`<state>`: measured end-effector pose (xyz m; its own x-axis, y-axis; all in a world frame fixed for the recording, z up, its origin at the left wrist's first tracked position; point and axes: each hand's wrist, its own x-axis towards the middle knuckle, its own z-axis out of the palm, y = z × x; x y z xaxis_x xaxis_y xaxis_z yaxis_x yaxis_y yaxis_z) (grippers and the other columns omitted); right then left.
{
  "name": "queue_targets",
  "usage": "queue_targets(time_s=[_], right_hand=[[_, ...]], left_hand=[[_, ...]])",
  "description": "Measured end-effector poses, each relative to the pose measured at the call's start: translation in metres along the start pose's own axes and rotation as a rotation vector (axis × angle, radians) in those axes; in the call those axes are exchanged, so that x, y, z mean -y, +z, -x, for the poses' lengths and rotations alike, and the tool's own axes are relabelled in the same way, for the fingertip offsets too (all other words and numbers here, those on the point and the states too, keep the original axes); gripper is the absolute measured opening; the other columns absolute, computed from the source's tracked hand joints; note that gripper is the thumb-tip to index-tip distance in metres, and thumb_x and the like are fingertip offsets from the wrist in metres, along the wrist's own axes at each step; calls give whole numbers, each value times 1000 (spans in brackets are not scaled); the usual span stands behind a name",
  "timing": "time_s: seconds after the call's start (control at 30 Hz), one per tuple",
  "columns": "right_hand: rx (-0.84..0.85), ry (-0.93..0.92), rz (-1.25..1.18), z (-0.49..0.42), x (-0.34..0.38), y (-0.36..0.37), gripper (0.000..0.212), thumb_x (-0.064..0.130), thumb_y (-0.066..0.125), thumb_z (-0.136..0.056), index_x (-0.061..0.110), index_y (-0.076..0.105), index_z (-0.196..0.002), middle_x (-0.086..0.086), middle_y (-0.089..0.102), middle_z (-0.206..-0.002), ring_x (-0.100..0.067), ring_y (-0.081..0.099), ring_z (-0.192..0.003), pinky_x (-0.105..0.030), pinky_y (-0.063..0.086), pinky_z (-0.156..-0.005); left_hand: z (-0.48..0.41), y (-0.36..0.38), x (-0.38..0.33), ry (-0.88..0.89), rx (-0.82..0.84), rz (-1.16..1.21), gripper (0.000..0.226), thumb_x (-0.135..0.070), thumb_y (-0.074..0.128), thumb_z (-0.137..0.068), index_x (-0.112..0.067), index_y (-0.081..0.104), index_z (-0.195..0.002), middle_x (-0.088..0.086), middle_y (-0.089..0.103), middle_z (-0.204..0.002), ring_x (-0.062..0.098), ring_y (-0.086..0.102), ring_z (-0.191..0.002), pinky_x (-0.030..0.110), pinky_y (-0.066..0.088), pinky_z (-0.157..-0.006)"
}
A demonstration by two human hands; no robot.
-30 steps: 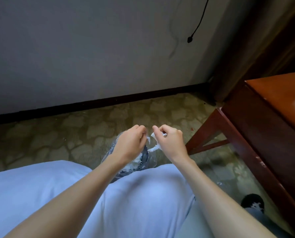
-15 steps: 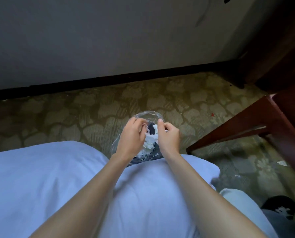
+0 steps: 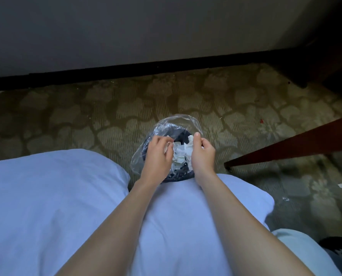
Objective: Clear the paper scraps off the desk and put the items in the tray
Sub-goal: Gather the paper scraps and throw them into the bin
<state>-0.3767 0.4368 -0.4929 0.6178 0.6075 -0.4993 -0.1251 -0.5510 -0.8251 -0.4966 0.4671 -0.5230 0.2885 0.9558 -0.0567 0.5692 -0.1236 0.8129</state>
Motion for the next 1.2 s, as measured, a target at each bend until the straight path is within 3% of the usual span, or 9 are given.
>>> queue_targets(time_s=[0.1,0.2,0.27,0.33,0.43,0.57,0.63,0.8,1.2], right_hand=[[53,94,-74,-8,-6,4,45,55,47,-96,18,55,-72,7,50,-67,-14,47,-68,-35,45,-67],[136,157,-137,-15,-12,7,43,60,48,-90,21,67,-89,-2,71,-95,-21,66,-97,-47,52,-95],[172,190,-180,-16,-10,7,34,51,46,-96,29,72,-95,1,71,-111,-20,63,-111,-39,50,-94],[196,205,-231,-16,-6,6,31,40,45,-101,24,71,-108,2,68,-119,-13,60,-116,-28,44,-91],[228,227,-252,-12,-3,5,29,35,48,-100,20,69,-115,4,67,-121,-9,58,-117,-30,37,-99],[224,223,-251,-11,-3,6,34,35,47,-99,20,66,-123,5,67,-120,-8,58,-117,-35,34,-107],[220,223,-246,-9,-2,4,36,35,46,-100,19,64,-126,4,67,-119,-9,58,-116,-35,34,-108],[239,182,-159,0,-3,-1,26,35,44,-102,27,69,-101,5,67,-115,-10,59,-115,-37,38,-107],[270,123,-141,37,9,-29,30,38,40,-103,24,67,-107,6,67,-114,-10,60,-113,-35,41,-104]], left_hand=[[-1,3,4,-35,4,31,22,-23,48,-102,-15,61,-118,-7,44,-111,15,48,-114,26,39,-96],[-3,4,6,-54,17,14,27,-26,48,-102,-16,59,-125,-3,46,-119,16,45,-119,21,31,-97],[-3,6,8,-69,37,9,30,-28,49,-102,-18,56,-130,-1,47,-125,16,44,-122,24,31,-100],[-2,9,12,-87,50,-12,33,-31,50,-100,-23,54,-132,-4,48,-129,16,42,-125,34,34,-104],[1,11,14,-108,54,-87,35,-34,52,-98,-30,53,-133,-9,51,-134,17,38,-129,46,33,-106],[1,11,13,-144,49,-136,35,-37,52,-99,-34,53,-133,-15,50,-138,13,34,-131,38,27,-102],[2,10,13,-146,55,-157,34,-37,52,-99,-35,53,-132,-14,50,-138,13,35,-131,44,28,-105],[7,5,11,-148,73,-195,31,-34,52,-99,-34,54,-130,-13,52,-136,15,37,-131,45,26,-106],[26,-22,-22,-42,69,-268,28,-35,51,-98,-33,59,-125,-14,55,-130,13,39,-126,46,30,-106]])
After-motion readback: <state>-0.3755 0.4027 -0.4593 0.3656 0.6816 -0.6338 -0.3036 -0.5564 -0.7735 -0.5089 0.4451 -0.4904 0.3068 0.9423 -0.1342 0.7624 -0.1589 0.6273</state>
